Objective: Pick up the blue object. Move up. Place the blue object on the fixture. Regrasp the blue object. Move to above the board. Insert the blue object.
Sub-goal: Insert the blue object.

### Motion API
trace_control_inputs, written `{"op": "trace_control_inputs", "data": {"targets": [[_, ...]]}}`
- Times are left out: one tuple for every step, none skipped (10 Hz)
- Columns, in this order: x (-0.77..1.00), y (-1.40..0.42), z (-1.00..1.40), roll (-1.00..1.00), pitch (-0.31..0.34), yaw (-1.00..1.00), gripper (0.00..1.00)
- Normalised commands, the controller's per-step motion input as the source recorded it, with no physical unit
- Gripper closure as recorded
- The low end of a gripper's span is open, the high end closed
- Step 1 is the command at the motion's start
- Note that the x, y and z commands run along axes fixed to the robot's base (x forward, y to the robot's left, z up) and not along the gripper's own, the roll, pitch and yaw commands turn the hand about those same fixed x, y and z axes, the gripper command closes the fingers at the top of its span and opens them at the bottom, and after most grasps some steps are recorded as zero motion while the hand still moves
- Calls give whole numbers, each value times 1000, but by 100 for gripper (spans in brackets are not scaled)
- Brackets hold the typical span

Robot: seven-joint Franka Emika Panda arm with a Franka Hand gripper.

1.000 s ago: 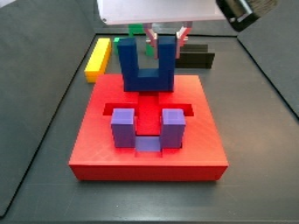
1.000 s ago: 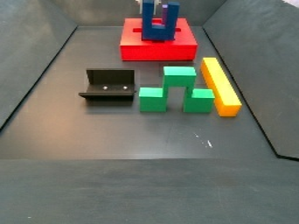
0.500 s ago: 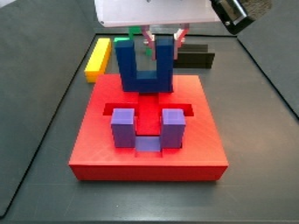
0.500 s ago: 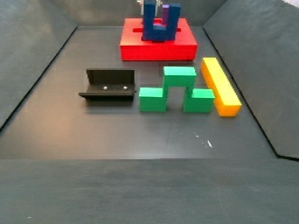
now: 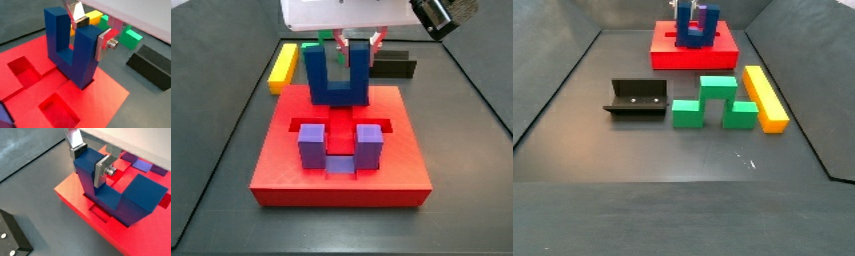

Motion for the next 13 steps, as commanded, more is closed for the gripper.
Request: {"op": "trace_control_inputs", "data": {"targets": [[43,71,0,267,37,0,100],[40,17,94,246,107,0,100],[0,0,0,246,80,-14,100],[0,-140,-3,313,31,0,100],[0,-326,-103,366,0,3,100],[6,-340,-126,423,0,9,100],[77,-266,-100,500,0,23,100],[117,-203,-80,500,23,9,100],[69,-11,0,480,60,0,100],[120,-37,0,363,91,0,100],[0,0,0,34,0,0,100],[-14,94,-43,0,0,0,100],[220,77,163,207,107,0,100]]}}
